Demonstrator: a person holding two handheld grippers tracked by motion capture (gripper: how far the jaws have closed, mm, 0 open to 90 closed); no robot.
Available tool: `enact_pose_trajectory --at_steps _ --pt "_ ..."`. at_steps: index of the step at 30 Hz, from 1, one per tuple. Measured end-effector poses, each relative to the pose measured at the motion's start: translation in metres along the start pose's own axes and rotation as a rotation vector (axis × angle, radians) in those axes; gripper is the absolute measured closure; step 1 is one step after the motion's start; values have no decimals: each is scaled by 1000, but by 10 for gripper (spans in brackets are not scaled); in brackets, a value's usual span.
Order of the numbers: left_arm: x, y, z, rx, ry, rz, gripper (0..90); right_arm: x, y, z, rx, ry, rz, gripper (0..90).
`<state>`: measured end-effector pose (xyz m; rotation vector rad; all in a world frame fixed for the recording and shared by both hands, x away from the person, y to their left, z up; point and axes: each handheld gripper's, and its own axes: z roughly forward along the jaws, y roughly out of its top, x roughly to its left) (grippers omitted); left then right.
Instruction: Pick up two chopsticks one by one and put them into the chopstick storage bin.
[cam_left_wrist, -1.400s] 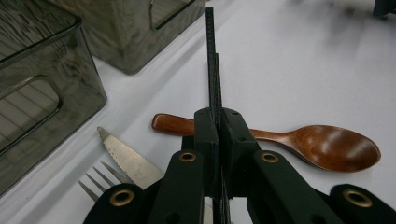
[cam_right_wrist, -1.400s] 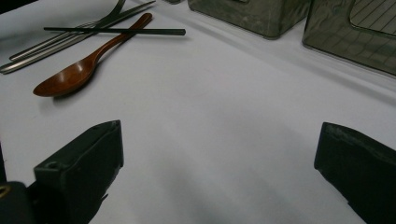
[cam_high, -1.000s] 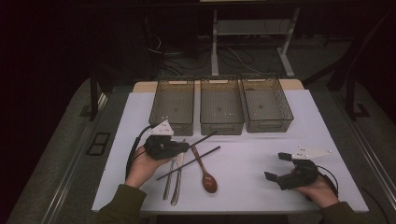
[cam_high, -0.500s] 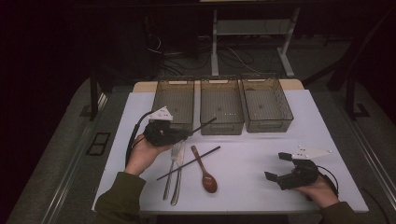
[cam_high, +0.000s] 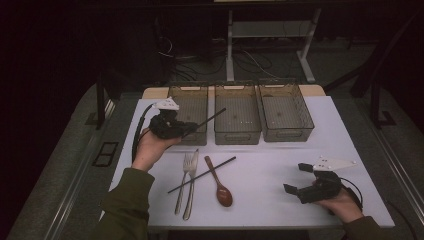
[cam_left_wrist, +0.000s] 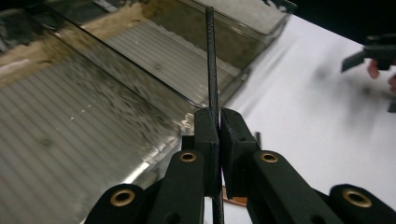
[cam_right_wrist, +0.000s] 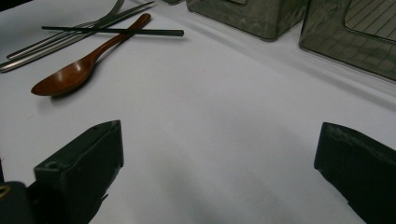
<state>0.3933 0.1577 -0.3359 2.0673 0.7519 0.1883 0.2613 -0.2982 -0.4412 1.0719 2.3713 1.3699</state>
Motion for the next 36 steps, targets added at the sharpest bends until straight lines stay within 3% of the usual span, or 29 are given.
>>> enact_pose_trajectory --at_steps 9,16,22,32,36 --pt "25 18 -5 -24 89 -11 852 0 0 0 -4 5 -2 8" --pt "47 28 -1 -43 166 -43 852 1 0 -1 -5 0 0 8" --pt "68 29 8 -50 229 -108 852 0 0 -1 -6 2 1 8" --pt "91 29 34 7 289 -154 852 0 1 -2 -13 6 -2 8" --pt "98 26 44 18 305 -193 852 0 1 -2 -14 8 -1 8"
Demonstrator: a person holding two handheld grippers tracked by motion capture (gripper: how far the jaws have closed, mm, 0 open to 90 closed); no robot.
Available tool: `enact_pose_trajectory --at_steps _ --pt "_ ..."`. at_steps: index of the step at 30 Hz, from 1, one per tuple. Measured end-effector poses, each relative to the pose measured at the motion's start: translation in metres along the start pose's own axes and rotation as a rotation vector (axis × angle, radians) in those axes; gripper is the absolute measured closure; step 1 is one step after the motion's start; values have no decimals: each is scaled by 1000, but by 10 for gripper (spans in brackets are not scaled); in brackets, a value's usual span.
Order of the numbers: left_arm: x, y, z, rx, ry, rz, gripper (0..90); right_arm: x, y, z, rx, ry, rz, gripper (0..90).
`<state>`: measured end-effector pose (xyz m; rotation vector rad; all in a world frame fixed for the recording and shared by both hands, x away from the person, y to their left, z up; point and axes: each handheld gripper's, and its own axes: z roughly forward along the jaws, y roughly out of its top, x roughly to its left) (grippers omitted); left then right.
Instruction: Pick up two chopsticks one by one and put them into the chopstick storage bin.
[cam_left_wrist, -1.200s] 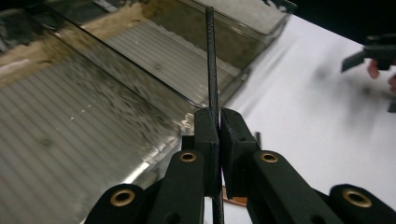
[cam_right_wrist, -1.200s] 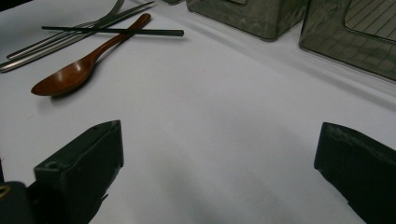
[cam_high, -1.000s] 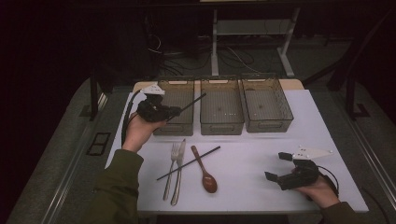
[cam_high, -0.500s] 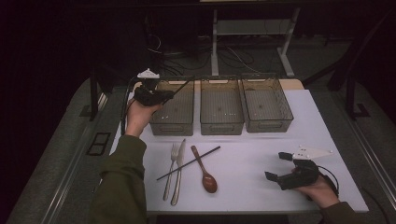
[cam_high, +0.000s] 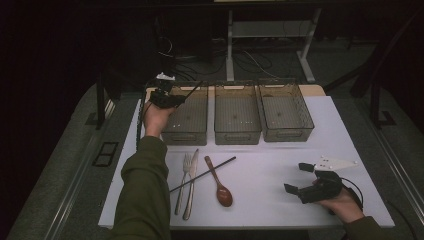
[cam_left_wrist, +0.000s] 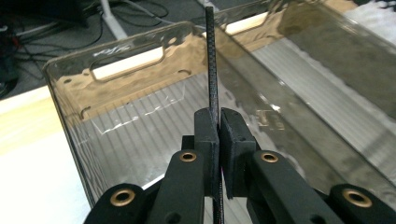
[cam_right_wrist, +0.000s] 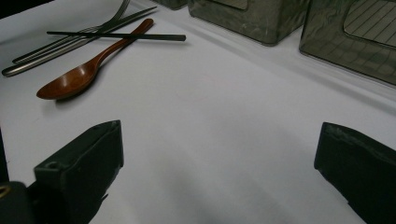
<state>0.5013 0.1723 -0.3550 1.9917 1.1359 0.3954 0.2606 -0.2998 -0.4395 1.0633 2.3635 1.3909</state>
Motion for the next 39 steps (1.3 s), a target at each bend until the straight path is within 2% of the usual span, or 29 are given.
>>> enact_pose_trajectory --at_steps 8,13,17,19,21,26,28,34,36,39 --pt "0 -4 18 33 14 -30 852 0 0 0 -2 5 -5 8" --pt "-1 -6 24 72 32 -12 851 1 0 0 -1 6 -7 8" --pt "-1 -7 27 81 40 -18 843 1 0 0 -1 7 -7 8" --pt "-1 -6 26 72 59 -13 786 1 0 0 -1 6 -8 8" --pt "-2 -5 26 59 59 -7 733 1 0 0 -2 7 -7 8" --pt "-5 -3 21 46 32 18 670 1 0 0 -2 6 -6 8" --pt "-8 -2 16 35 23 40 635 0 0 0 -3 5 -6 8" --pt "-15 4 -4 12 -21 72 554 0 0 0 -2 2 -5 8" --pt "-17 5 -11 3 -45 72 524 0 0 0 -2 0 -2 8" --pt "-23 6 -22 3 -54 105 496 0 0 0 -1 -2 -2 8"
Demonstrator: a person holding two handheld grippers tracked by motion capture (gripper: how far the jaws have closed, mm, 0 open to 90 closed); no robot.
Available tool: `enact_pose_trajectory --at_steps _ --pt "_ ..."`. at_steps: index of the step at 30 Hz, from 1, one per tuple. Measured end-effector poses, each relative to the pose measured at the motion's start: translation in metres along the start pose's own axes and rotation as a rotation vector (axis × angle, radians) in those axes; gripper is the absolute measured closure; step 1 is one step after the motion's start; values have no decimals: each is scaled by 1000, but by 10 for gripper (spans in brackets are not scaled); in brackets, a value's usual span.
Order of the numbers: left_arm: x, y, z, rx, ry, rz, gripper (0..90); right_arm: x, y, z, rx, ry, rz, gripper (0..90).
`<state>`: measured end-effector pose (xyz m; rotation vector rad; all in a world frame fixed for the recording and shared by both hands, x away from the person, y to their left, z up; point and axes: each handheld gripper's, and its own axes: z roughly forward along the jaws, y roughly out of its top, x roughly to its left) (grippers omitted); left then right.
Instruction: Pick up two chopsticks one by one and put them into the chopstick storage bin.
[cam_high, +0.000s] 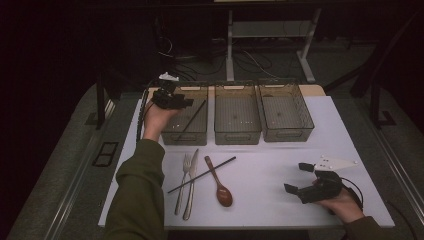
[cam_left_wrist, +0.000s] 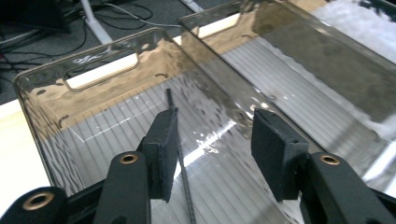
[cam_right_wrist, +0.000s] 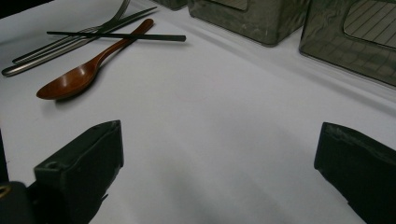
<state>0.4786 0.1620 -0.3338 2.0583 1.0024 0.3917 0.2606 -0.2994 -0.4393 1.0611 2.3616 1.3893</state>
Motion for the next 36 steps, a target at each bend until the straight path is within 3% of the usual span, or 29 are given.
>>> enact_pose_trajectory --at_steps 7,13,23,29,36 --pt "-20 1 -23 -35 -53 41 429 0 0 0 0 -3 2 8" --pt "-43 -10 -39 -64 -96 82 399 0 0 0 1 -4 2 8" --pt "-72 -40 -53 -73 -171 141 353 0 0 0 2 -9 2 8" --pt "-87 -63 -59 -88 -210 155 336 1 0 0 7 -8 8 8" --pt "-108 -92 -57 -76 -241 181 332 0 0 1 3 -10 -4 8"
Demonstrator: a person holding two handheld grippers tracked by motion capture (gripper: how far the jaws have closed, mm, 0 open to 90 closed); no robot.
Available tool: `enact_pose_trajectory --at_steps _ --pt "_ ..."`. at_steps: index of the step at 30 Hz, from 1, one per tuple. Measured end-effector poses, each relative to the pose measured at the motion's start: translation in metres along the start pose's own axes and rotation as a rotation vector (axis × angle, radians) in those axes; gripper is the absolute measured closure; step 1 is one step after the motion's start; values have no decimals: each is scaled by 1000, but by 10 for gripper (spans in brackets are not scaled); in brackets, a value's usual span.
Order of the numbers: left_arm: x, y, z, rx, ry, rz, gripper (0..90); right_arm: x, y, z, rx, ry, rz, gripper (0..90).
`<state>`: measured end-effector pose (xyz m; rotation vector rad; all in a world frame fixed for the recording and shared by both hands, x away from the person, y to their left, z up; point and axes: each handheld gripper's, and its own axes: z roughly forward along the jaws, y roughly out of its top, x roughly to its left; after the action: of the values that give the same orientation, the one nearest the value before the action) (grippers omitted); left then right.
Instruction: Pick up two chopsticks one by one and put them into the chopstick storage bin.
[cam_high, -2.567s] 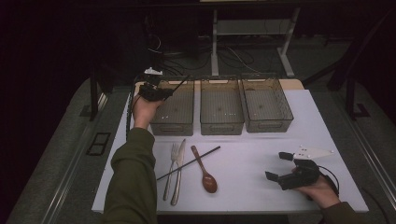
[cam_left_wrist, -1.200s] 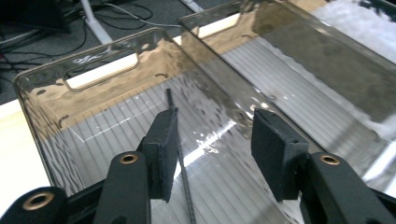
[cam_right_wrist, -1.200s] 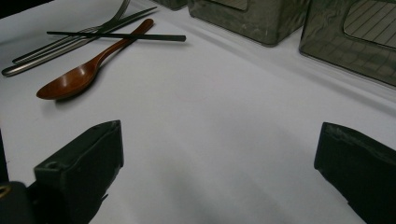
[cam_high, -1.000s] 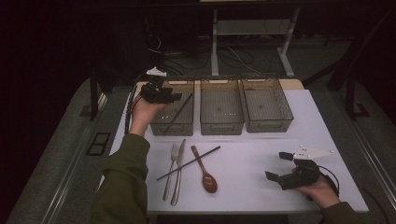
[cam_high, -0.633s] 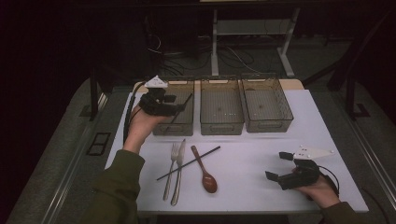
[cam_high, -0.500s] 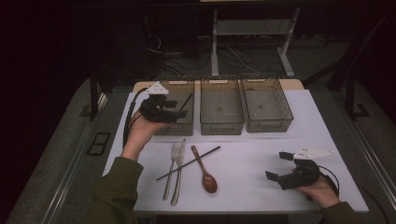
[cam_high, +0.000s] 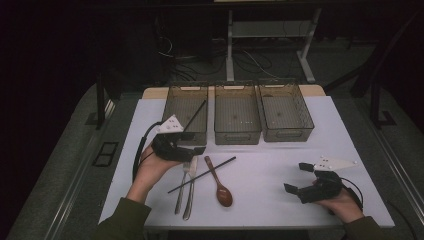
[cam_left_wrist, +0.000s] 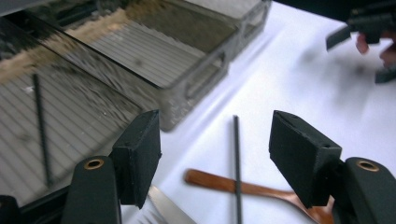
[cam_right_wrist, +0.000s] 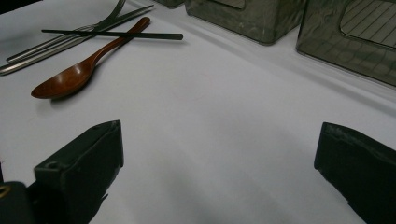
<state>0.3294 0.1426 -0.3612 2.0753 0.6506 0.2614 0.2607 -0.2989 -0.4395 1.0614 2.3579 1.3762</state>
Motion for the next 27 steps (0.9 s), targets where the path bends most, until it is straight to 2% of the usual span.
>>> enact_pose_trajectory --at_steps 7,14,21,24,27 --pt "-16 -23 6 0 -30 -2 354 0 0 0 1 -1 -3 8" --pt "-21 -44 12 1 -36 -2 446 1 0 0 0 -2 -1 8" --pt "-19 -56 25 72 -34 13 549 1 0 0 0 -4 -2 8" --pt "-17 -59 33 91 -31 7 590 1 0 0 2 -4 -5 8" --pt "-16 -62 40 132 -29 14 617 1 0 0 3 -4 -5 8"
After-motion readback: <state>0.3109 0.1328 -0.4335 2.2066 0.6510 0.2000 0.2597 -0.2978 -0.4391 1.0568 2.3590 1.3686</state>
